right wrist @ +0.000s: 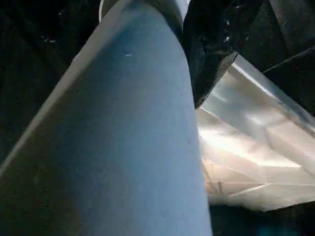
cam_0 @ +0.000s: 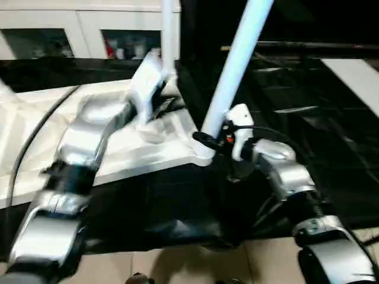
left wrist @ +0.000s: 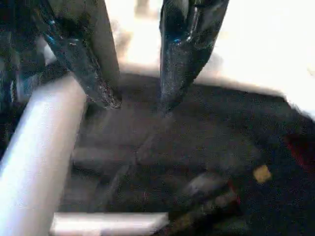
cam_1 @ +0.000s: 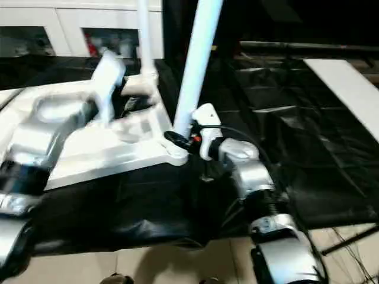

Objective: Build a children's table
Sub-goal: Insert table leg to table base

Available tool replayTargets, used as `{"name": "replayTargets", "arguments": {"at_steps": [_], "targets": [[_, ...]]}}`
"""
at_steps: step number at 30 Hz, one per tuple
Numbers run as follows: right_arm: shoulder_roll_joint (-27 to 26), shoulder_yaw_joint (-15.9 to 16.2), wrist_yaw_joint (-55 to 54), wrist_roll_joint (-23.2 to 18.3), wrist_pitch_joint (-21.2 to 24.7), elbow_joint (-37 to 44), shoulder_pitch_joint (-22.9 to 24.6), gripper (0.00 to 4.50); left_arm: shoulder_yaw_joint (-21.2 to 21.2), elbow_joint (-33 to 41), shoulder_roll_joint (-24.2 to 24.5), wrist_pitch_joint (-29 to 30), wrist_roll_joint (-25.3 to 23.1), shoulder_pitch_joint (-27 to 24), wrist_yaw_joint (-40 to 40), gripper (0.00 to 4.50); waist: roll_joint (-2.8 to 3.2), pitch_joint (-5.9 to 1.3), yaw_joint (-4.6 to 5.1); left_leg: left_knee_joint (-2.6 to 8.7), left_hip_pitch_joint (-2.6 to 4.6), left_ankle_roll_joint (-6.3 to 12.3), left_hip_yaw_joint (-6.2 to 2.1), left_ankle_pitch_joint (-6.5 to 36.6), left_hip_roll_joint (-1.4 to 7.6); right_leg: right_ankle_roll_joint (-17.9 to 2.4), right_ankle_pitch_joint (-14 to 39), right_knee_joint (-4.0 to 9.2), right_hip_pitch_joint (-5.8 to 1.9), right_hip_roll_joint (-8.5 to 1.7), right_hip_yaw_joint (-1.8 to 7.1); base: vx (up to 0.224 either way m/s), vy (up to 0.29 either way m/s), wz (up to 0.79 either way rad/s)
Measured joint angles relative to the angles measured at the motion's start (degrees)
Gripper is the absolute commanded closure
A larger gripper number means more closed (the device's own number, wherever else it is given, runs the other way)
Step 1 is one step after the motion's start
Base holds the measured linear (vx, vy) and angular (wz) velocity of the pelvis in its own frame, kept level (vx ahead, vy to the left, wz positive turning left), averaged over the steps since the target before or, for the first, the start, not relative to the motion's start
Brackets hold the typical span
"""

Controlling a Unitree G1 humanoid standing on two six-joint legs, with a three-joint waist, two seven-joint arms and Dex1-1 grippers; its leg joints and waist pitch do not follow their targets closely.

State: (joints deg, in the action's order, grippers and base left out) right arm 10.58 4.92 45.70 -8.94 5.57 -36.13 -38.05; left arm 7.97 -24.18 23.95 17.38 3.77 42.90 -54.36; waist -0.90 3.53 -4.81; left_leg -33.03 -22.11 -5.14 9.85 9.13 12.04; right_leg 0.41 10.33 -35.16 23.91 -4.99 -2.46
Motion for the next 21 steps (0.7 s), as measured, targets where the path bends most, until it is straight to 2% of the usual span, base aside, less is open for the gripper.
{"name": "replayTargets", "arguments": {"at_steps": [3,6,10,18,21], "targets": [[0.8,-0.2,1.3,-1.0,0.7,0.1,0.3,2.65,5.5,-5.1,1.6,-5.4,-3.8,-2.3,-2.9,3.06,-0.03,-0.01,-0.37,-0.11,-0.01,0.02,0.00,0.0,0.00,0.0,0.0,-0.04,-0.03,-0.05,-0.01,0.000,0.000,0.00],[1.2,-0.3,2.9,-1.8,1.4,0.0,0.6,2.65,8.7,-8.7,1.8,-9.7,-6.1,-3.3,-4.3,3.06,-0.04,-0.01,-0.43,-0.20,0.06,0.02,0.00,0.0,0.00,0.0,0.0,-0.13,-0.12,-0.08,-0.01,0.000,0.000,0.00],[1.5,-0.7,3.9,-2.1,1.9,-0.6,0.9,2.65,10.2,-11.7,1.6,-15.2,-8.0,-2.9,-4.2,3.06,-0.15,-0.08,-0.43,-0.34,0.24,0.01,-0.02,0.0,0.00,0.0,0.0,-0.22,-0.32,-0.13,-0.02,0.000,0.000,0.00],[3.3,-0.5,6.7,-2.7,2.7,0.0,2.8,2.65,11.9,-18.1,0.6,-22.4,-10.0,-0.9,-4.1,3.06,-0.24,-0.20,-0.76,-0.37,0.87,0.09,0.00,0.1,-0.03,0.0,0.0,-0.07,-1.05,-0.29,0.08,0.000,0.000,0.00],[4.2,0.1,8.8,-2.8,3.1,1.3,3.9,2.65,12.8,-21.6,1.0,-24.3,-11.5,-0.3,-4.3,3.06,-0.24,-0.64,-0.74,-0.33,0.98,0.13,0.02,0.1,-0.07,0.0,0.0,-0.03,-1.14,-0.30,0.17,0.000,0.000,0.00]]}}
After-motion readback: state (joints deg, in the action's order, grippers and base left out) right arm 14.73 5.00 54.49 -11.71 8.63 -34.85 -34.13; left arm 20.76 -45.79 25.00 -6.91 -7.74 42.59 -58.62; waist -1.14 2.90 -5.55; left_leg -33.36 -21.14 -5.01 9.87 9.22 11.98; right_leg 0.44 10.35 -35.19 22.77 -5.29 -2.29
